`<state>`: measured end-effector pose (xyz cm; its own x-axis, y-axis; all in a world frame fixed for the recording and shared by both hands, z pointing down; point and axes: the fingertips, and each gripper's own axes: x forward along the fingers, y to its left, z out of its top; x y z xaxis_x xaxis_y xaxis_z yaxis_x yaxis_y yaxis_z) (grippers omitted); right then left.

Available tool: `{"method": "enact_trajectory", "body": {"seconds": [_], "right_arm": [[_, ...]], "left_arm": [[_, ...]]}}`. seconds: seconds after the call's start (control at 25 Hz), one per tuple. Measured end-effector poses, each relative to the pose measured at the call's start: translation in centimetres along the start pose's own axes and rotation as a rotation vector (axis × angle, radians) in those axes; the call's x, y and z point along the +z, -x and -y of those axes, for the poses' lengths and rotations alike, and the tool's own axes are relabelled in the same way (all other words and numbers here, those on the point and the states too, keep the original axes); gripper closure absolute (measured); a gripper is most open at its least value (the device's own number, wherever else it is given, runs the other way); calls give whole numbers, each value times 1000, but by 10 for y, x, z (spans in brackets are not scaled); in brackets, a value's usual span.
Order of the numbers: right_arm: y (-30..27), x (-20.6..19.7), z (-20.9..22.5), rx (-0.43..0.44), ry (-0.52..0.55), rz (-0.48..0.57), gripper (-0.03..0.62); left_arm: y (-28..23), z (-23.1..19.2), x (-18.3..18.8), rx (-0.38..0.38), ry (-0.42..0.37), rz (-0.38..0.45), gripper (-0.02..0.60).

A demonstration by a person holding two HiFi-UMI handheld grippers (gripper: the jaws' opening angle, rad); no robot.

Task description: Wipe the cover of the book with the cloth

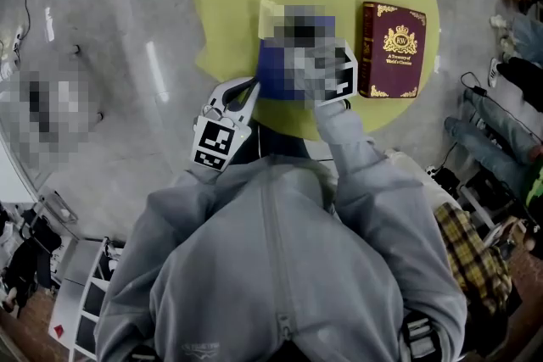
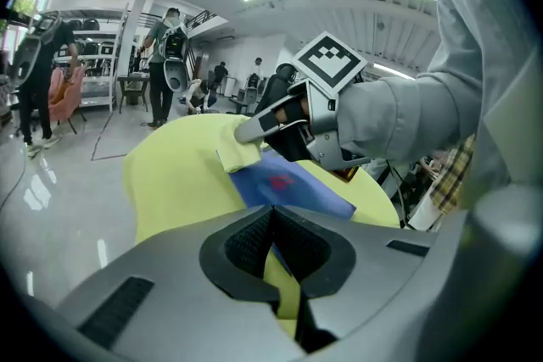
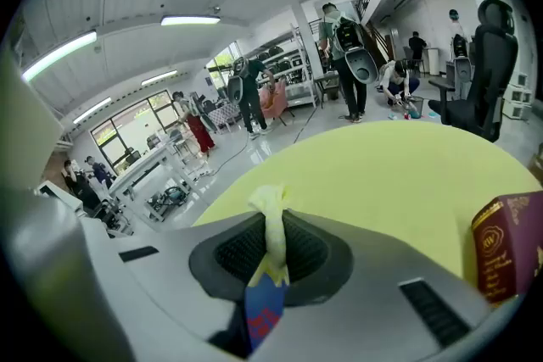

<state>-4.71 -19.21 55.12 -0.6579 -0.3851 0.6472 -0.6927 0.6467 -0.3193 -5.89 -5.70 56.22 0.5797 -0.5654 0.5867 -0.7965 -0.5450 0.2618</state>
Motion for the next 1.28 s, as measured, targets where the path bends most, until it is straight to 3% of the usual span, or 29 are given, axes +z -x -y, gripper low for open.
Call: {"method": "enact_trajectory", "body": {"seconds": [0.36, 0.72, 1.28], "right_arm": [[-18, -11, 12, -73, 25, -90, 539], [-18, -14, 17, -101, 51, -107, 538], [8, -25, 46, -184, 70, -122, 539]], "left_arm": [[-5, 7, -11, -27, 3, -76, 563], [-10, 17, -28, -22, -94, -243, 563], [-7, 16, -26, -16, -56, -244, 563]]}}
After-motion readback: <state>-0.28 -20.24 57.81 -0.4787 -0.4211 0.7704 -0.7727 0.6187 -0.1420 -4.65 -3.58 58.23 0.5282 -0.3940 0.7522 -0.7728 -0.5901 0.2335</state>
